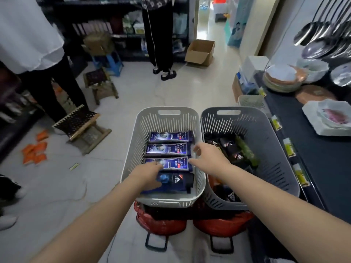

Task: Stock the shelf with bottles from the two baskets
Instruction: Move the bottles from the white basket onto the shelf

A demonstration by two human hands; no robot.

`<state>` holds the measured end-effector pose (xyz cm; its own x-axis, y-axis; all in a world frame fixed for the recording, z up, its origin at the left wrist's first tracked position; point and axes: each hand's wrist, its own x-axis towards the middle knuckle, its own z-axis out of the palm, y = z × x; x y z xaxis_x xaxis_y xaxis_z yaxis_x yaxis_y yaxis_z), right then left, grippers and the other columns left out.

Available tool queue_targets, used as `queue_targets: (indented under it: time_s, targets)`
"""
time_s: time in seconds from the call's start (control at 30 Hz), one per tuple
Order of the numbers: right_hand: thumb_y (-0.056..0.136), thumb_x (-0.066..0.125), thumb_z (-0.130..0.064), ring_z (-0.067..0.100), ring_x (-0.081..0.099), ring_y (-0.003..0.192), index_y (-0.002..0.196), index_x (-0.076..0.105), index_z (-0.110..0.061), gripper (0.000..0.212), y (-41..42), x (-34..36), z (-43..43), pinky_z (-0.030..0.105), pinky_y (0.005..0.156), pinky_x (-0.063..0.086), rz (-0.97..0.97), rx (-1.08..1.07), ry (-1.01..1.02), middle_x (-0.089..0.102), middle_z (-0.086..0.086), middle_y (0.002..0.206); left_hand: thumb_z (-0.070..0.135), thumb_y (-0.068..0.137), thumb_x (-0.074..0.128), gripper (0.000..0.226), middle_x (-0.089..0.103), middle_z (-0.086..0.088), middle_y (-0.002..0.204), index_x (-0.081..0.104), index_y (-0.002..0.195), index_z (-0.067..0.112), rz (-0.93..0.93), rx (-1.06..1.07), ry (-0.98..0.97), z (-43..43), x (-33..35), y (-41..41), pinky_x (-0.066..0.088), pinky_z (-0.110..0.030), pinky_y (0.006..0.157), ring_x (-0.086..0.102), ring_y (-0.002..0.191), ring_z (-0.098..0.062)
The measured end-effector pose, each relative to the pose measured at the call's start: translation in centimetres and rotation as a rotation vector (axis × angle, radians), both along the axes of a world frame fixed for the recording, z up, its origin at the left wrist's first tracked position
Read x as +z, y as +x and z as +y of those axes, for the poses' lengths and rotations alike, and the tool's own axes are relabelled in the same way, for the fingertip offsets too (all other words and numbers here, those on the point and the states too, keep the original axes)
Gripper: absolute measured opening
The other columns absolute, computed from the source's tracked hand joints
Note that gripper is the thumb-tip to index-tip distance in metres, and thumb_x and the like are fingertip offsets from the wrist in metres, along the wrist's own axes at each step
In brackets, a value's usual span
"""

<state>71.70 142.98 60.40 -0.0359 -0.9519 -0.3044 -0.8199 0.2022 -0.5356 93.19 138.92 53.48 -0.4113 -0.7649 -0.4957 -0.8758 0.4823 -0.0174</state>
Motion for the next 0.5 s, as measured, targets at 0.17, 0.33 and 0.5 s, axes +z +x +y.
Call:
queue_targets:
  time_s: [0.17, 0.33, 0.5]
  targets:
    - [0.088, 0.063, -0.028, 0.022, 0.058, 0.099, 0.120, 0.054, -0.014, 0.036, 0.1, -2.0, -2.6, 0.037, 0.088, 0.050, -0.068, 0.047, 0.042, 0.060, 0.005, 0.115, 0.035, 0.082, 0.070, 0.054, 0.053, -0.006, 0.128, 0.049, 0.129, 0.016, -0.136, -0.132, 0.107, -1.7, -3.6, -1.3, 0.047, -0.038, 0.086, 0.055, 0.115, -0.028]
    - [0.088, 0.064, -0.028, 0.022, 0.058, 0.102, 0.122, 0.054, -0.011, 0.039, 0.5, -3.3, -4.0, 0.036, 0.088, 0.049, -0.099, 0.050, 0.062, 0.060, 0.005, 0.113, 0.036, 0.078, 0.075, 0.061, 0.050, -0.008, 0.128, 0.050, 0.128, 0.012, -0.189, -0.187, 0.137, -3.1, -5.8, -2.0, 0.048, -0.041, 0.087, 0.057, 0.110, -0.029]
    - [0.086, 0.066, -0.025, 0.022, 0.058, 0.101, 0.113, 0.059, -0.010, 0.032, 1.1, -3.8, -4.7, 0.035, 0.089, 0.048, -0.139, -0.066, 0.083, 0.062, 0.006, 0.110, 0.044, 0.069, 0.083, 0.082, 0.054, -0.007, 0.131, 0.043, 0.133, 0.010, -0.247, -0.268, 0.177, -2.8, -7.5, -2.9, 0.045, -0.039, 0.093, 0.056, 0.117, -0.027]
